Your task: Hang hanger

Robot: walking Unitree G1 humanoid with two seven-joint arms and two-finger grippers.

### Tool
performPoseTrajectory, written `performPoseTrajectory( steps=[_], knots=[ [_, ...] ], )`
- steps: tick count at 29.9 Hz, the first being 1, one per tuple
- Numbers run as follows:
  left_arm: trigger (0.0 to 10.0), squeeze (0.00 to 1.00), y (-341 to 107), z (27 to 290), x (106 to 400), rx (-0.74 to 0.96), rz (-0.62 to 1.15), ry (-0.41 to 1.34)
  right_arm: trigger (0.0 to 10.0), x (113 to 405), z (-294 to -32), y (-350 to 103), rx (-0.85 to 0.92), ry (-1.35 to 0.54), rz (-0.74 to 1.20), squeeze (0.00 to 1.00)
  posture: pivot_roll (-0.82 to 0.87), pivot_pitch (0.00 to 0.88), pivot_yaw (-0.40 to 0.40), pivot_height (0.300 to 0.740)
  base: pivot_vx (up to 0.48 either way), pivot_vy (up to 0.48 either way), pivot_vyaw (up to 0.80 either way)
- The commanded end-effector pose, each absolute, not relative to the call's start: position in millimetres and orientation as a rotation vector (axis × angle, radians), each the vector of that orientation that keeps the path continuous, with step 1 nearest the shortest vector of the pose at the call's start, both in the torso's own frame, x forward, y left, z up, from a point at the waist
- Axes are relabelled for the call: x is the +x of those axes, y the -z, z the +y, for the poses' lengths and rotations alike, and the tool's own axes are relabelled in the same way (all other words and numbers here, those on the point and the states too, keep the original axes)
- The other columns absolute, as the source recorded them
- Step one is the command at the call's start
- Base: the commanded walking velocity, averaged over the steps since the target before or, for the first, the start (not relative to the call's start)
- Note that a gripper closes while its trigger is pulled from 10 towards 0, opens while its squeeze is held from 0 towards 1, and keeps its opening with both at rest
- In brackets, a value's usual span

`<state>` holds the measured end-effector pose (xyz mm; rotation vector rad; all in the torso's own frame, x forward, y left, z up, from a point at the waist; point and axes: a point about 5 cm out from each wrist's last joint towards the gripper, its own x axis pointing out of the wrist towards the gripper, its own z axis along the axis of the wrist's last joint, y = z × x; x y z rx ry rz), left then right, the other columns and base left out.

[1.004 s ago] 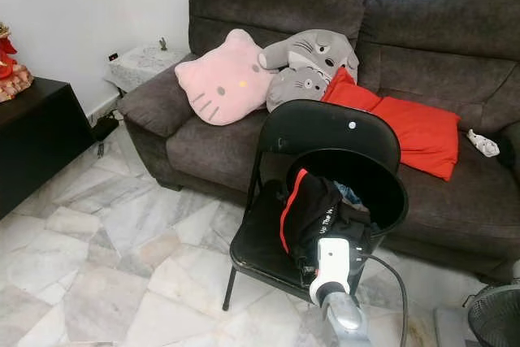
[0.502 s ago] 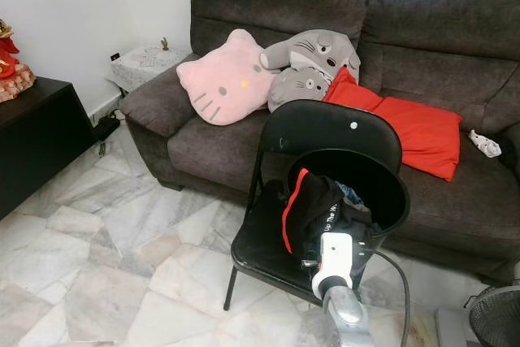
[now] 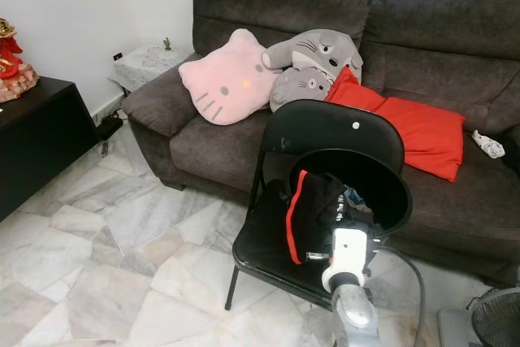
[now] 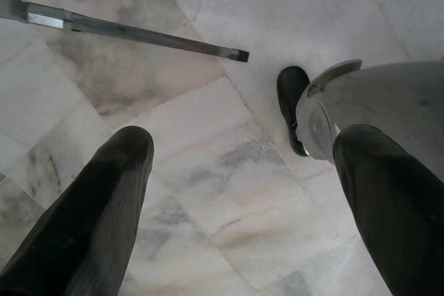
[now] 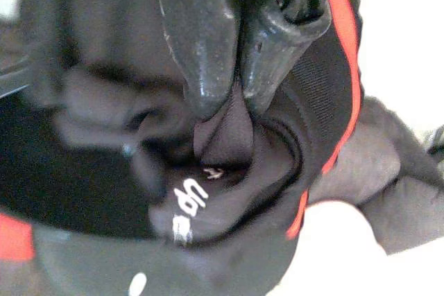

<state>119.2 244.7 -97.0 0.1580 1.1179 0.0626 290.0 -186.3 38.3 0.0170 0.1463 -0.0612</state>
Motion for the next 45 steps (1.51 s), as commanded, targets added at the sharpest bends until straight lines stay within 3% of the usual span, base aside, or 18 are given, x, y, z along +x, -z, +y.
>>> performPoseTrajectory(
  steps=[1, 8, 14, 20, 24, 27, 32, 40, 45],
  knots=[
    [10.0, 0.00, 93, 262, 116, 0.184, 1.137, -0.075, 0.0, 285, -196, -61, 0.000, 0.124, 0.044, 0.00, -0.02, 0.000, 0.044, 0.740, 0.000, 0.000, 0.00],
    [10.0, 0.00, 93, 261, 116, 0.191, 1.137, -0.070, 0.0, 256, -233, -100, -0.064, 0.345, -0.092, 0.00, -0.06, 0.000, 0.055, 0.740, 0.000, 0.000, 0.00],
    [10.0, 0.00, 97, 245, 120, 0.190, 1.136, -0.045, 0.0, 242, -262, -99, -0.086, 0.529, -0.035, 0.00, -0.07, 0.000, 0.063, 0.740, 0.000, 0.000, 0.00],
    [10.0, 0.00, 96, 243, 125, 0.189, 1.130, -0.041, 0.0, 267, -273, -119, -0.115, 0.525, -0.043, 0.00, -0.07, 0.000, 0.065, 0.740, 0.000, 0.000, 0.00],
    [10.0, 0.00, 91, 261, 125, 0.196, 1.130, -0.064, 0.0, 301, -285, -148, -0.133, 0.526, -0.094, 0.00, -0.06, 0.000, 0.064, 0.740, 0.000, 0.000, 0.00],
    [10.0, 0.00, 90, 267, 123, 0.197, 1.132, -0.074, 0.0, 319, -281, -159, -0.151, 0.472, -0.093, 0.00, -0.05, 0.000, 0.062, 0.740, 0.000, 0.000, 0.00],
    [10.0, 0.00, 93, 258, 120, 0.187, 1.133, -0.069, 0.0, 345, -251, -152, -0.209, 0.235, -0.011, 0.00, -0.04, 0.000, 0.056, 0.740, 0.000, 0.000, 0.00],
    [10.0, 0.00, 101, 230, 121, 0.170, 1.135, -0.045, 0.0, 358, -207, -117, -0.223, 0.026, 0.141, 0.00, -0.02, 0.000, 0.053, 0.740, 0.000, 0.000, 0.00],
    [10.0, 0.00, 98, 242, 122, 0.175, 1.136, -0.061, 0.0, 358, -201, -104, -0.261, 0.001, 0.199, 0.00, -0.02, 0.000, 0.051, 0.740, 0.000, 0.000, 0.00]
  ],
)
